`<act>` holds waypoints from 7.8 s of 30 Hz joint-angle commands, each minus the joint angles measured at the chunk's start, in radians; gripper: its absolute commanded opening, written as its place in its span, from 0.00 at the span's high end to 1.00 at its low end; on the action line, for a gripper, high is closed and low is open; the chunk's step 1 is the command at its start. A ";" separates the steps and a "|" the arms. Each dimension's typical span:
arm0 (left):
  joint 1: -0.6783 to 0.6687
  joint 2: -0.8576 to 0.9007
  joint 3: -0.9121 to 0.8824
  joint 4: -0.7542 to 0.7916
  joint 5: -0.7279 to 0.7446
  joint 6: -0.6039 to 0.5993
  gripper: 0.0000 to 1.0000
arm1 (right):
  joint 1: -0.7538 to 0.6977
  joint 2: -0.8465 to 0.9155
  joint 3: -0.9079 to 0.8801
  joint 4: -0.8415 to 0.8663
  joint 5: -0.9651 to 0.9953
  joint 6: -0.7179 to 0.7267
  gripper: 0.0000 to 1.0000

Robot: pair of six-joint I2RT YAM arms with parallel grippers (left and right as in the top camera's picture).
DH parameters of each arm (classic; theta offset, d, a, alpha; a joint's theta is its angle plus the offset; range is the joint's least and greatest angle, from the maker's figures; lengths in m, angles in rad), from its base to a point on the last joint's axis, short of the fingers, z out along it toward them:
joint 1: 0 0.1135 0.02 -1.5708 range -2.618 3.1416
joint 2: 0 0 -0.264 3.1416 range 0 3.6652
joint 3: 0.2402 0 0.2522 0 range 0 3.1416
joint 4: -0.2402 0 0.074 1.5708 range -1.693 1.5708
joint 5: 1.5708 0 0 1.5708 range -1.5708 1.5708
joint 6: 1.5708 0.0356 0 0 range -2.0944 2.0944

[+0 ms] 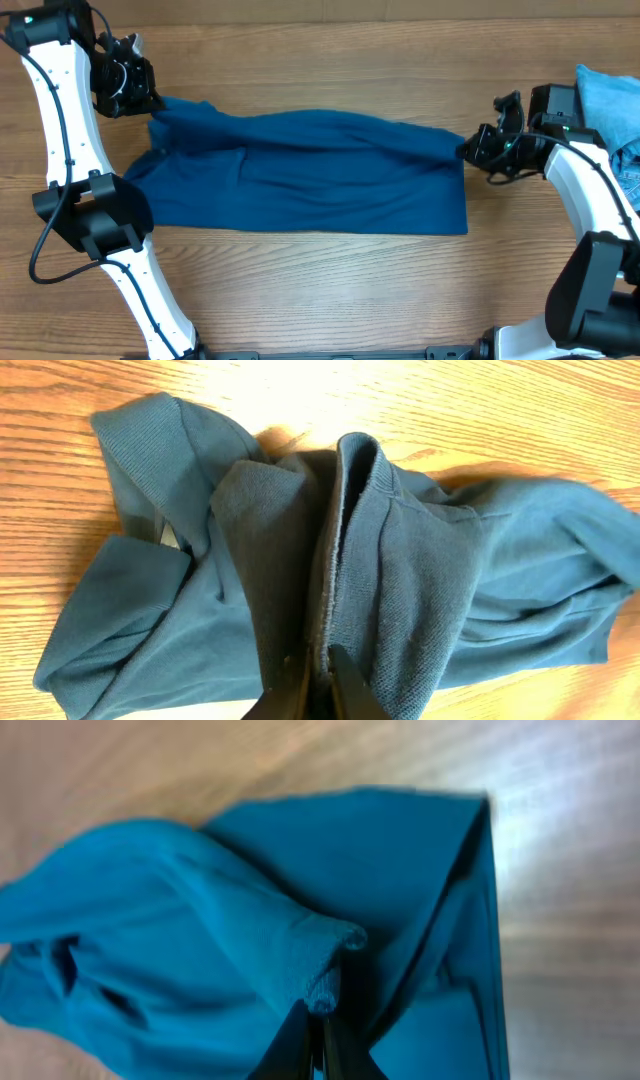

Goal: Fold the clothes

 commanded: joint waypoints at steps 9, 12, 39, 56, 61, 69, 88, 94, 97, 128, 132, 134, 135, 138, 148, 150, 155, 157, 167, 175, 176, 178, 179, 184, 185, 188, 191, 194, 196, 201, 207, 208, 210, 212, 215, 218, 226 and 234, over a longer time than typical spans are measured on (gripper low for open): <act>0.004 -0.003 0.027 -0.003 0.018 0.000 0.89 | -0.002 -0.025 0.008 -0.166 0.158 -0.008 0.96; 0.005 -0.003 0.027 -0.003 0.018 0.000 0.90 | -0.002 -0.025 0.007 -0.171 0.188 -0.008 0.96; 0.011 -0.236 -0.188 -0.003 -0.181 -0.044 0.82 | -0.002 -0.021 -0.010 -0.160 0.225 -0.008 0.96; -0.060 -0.238 -0.229 -0.003 0.096 0.079 0.82 | -0.002 -0.021 -0.010 -0.161 0.329 0.152 0.68; -0.179 -0.238 -0.233 0.113 -0.060 0.050 0.66 | -0.002 -0.021 -0.010 -0.043 -0.117 -0.013 0.64; -0.270 -0.238 -0.345 0.249 -0.106 -0.017 0.32 | 0.010 -0.021 -0.010 -0.002 -0.263 -0.012 0.62; -0.105 -0.238 -0.485 0.229 -0.194 -0.089 0.40 | 0.161 -0.021 -0.010 0.005 -0.056 -0.009 0.62; 0.022 -0.238 -0.485 0.201 -0.122 -0.078 0.41 | 0.161 -0.021 -0.010 -0.025 -0.056 -0.004 0.61; 0.072 -0.238 -0.485 0.206 0.107 0.057 0.35 | 0.161 -0.021 -0.010 -0.040 -0.056 -0.004 0.60; -0.174 -0.238 -0.651 0.336 0.062 0.129 0.36 | 0.161 -0.019 -0.011 -0.017 0.158 0.313 0.70; -0.217 -0.238 -0.751 0.414 0.010 0.079 0.39 | 0.160 -0.014 -0.011 -0.051 0.335 0.309 0.50; -0.219 -0.238 -0.785 0.441 0.009 0.071 0.38 | 0.146 -0.006 -0.011 -0.052 0.348 0.284 0.39; -0.219 -0.238 -0.793 0.444 0.009 0.069 0.38 | 0.140 -0.003 -0.011 -0.052 0.348 0.281 0.38; -0.204 -0.238 -0.804 0.444 0.008 0.067 0.37 | 0.106 0.016 -0.011 -0.056 0.348 0.281 0.35; -0.172 -0.238 -0.806 0.444 -0.118 0.027 0.35 | 0.100 0.109 -0.011 -0.034 0.086 0.165 0.61; -0.169 -0.238 -0.806 0.439 -0.161 0.011 0.34 | 0.107 0.110 -0.011 -0.015 0.122 0.173 0.60; -0.153 -0.238 -0.812 0.444 -0.193 0.002 0.30 | 0.107 0.125 -0.034 0.001 0.228 0.175 0.56; -0.146 -0.238 -0.820 0.456 -0.232 -0.023 0.29 | 0.107 0.141 -0.060 0.033 0.222 0.178 0.56; -0.052 -0.238 -0.898 0.522 -0.302 -0.051 0.30 | 0.097 0.247 -0.133 0.148 0.371 0.238 0.63; 0.032 -0.238 -0.898 0.525 -0.253 -0.059 0.32 | 0.063 0.246 -0.101 0.047 0.657 0.331 0.64; 0.035 -0.238 -0.898 0.524 -0.252 -0.058 0.32 | 0.055 0.246 -0.093 0.041 0.663 0.332 0.64; 0.035 -0.238 -0.898 0.523 -0.254 -0.057 0.32 | 0.043 0.246 -0.079 0.030 0.663 0.332 0.64; 0.035 -0.238 -0.898 0.523 -0.256 -0.055 0.32 | 0.036 0.246 -0.069 0.022 0.663 0.332 0.63; 0.035 -0.238 -0.898 0.527 -0.217 -0.055 0.33 | 0.019 0.244 -0.029 0.005 0.528 0.234 0.56; 0.035 -0.238 -0.898 0.531 -0.209 -0.055 0.34 | 0.023 0.241 -0.027 0.005 0.506 0.228 0.54; 0.035 -0.238 -0.897 0.534 -0.202 -0.055 0.34 | 0.041 0.237 -0.016 0.000 0.488 0.227 0.52; 0.038 -0.238 -0.890 0.528 -0.173 -0.053 0.36 | 0.067 0.201 0.011 -0.027 0.484 0.202 0.52; 0.039 -0.247 -0.862 0.511 -0.063 0.002 0.39 | 0.086 0.134 0.047 -0.049 0.480 0.175 0.49; 0.039 -0.262 -0.832 0.507 -0.003 0.033 0.37 | 0.089 0.082 0.072 -0.061 0.454 0.173 0.47; 0.039 -0.332 -0.743 0.507 0.026 0.054 0.32 | 0.089 -0.046 0.093 -0.051 0.338 0.172 0.34; 0.034 -0.431 -0.708 0.523 0.096 0.046 0.22 | 0.089 -0.083 0.093 -0.075 0.254 0.172 0.27; 0.030 -0.433 -0.708 0.522 0.097 0.046 0.22 | 0.089 -0.083 0.093 -0.080 0.220 0.171 0.28; 0.016 -0.427 -0.709 0.517 0.094 0.056 0.21 | 0.089 -0.083 0.093 -0.082 0.128 0.145 0.28; -0.004 -0.416 -0.709 0.519 0.094 0.065 0.20 | 0.089 -0.083 0.093 -0.079 0.058 0.118 0.27; -0.045 -0.386 -0.709 0.538 0.094 0.077 0.19 | 0.089 -0.083 0.093 -0.079 0.048 0.119 0.28; -0.108 -0.341 -0.709 0.559 0.094 0.085 0.23 | 0.089 -0.083 0.093 -0.080 0.048 0.119 0.28; -0.260 -0.298 -0.709 0.609 -0.083 0.148 0.19 | 0.089 -0.083 0.093 -0.090 0.048 0.123 0.27; -0.292 -0.298 -0.709 0.625 -0.227 0.189 0.15 | 0.089 -0.083 0.093 -0.105 0.048 0.123 0.27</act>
